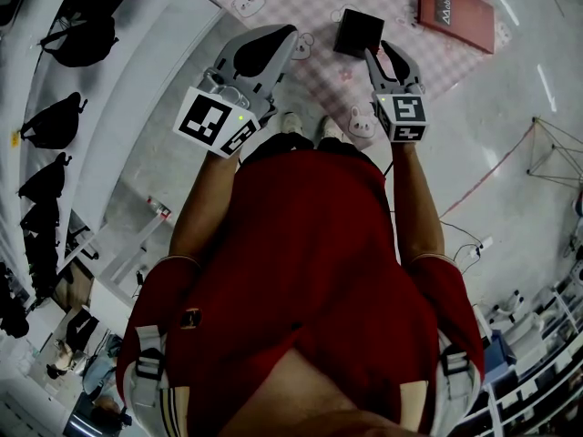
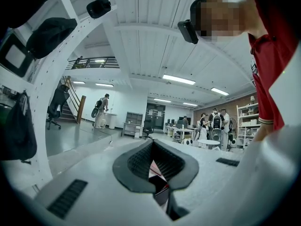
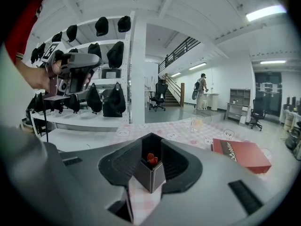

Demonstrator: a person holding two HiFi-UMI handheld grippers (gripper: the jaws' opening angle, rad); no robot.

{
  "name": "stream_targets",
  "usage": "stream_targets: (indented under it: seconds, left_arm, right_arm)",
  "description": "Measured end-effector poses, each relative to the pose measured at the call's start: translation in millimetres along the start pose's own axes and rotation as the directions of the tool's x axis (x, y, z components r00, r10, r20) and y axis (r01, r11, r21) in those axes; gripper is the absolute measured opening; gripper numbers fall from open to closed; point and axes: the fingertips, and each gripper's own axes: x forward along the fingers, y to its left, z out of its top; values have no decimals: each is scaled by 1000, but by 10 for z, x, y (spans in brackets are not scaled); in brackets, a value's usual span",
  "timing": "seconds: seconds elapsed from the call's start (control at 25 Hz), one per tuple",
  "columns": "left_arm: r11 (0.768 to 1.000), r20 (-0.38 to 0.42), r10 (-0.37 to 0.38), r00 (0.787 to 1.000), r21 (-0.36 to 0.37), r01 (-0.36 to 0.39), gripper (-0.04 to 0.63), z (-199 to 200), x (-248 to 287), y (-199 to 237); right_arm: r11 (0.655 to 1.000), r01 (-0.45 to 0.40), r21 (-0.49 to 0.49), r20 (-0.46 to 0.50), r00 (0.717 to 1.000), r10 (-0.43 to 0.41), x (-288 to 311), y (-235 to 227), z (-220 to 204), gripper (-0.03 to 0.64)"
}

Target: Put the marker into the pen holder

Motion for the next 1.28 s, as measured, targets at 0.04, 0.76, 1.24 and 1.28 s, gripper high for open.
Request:
stream_targets:
  seconds: [0.04,0.76,1.24,1.28]
  left_arm:
    - [1000,1,-2,1000,-1,2,6,-2,3,-2]
    - [997,2,-73,997,10,73,6,-76,81,-181]
    - [991,-9,-131,991,21,131,6,-124,72,-373]
    - [991,-9,-134,991,22,135,7,-123,70,-384]
  right_arm:
    - [1000,-1,0,9,1000,1,-18,5,42,124]
    - [993,-87,75,208,976,70,-480,401,833,35]
    - [988,-138,72,327,939,108,-823,636,1278,0]
    - [988,-140,70,329,938,110,-836,649,1290,0]
